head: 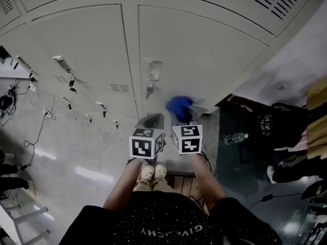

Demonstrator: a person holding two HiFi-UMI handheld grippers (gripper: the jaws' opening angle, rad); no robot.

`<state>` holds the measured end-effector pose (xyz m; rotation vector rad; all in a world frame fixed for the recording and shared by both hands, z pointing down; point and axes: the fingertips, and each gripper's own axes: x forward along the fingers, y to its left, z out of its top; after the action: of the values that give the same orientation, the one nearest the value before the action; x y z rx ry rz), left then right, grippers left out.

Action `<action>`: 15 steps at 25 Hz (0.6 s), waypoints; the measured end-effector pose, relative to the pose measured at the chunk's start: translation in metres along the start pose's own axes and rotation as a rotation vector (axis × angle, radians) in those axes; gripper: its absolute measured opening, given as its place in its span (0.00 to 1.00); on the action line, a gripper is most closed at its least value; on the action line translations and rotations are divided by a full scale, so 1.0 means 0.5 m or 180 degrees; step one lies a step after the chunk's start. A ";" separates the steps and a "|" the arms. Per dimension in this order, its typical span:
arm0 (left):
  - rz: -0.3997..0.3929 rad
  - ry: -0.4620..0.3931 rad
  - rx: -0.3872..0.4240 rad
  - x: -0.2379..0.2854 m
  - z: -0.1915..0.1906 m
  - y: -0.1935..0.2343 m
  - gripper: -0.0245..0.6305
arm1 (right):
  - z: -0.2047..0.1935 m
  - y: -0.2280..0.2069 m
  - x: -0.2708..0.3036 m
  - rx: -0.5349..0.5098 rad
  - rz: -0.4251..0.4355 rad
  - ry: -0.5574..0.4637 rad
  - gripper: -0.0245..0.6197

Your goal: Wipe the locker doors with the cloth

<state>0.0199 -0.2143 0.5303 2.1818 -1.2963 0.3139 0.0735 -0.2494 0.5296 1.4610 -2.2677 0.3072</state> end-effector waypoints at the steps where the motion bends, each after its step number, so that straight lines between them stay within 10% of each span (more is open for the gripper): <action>1: 0.0075 -0.0017 -0.0040 -0.013 -0.001 0.022 0.05 | 0.002 0.023 0.012 -0.0032 0.0077 0.0013 0.18; 15: 0.0755 -0.0269 -0.0368 -0.142 -0.012 0.211 0.05 | 0.035 0.233 0.137 -0.0407 0.0622 0.0074 0.18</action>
<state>-0.1060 -0.1975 0.5389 1.9668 -1.5845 0.2340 -0.0604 -0.2631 0.5507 1.1696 -2.3687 0.2309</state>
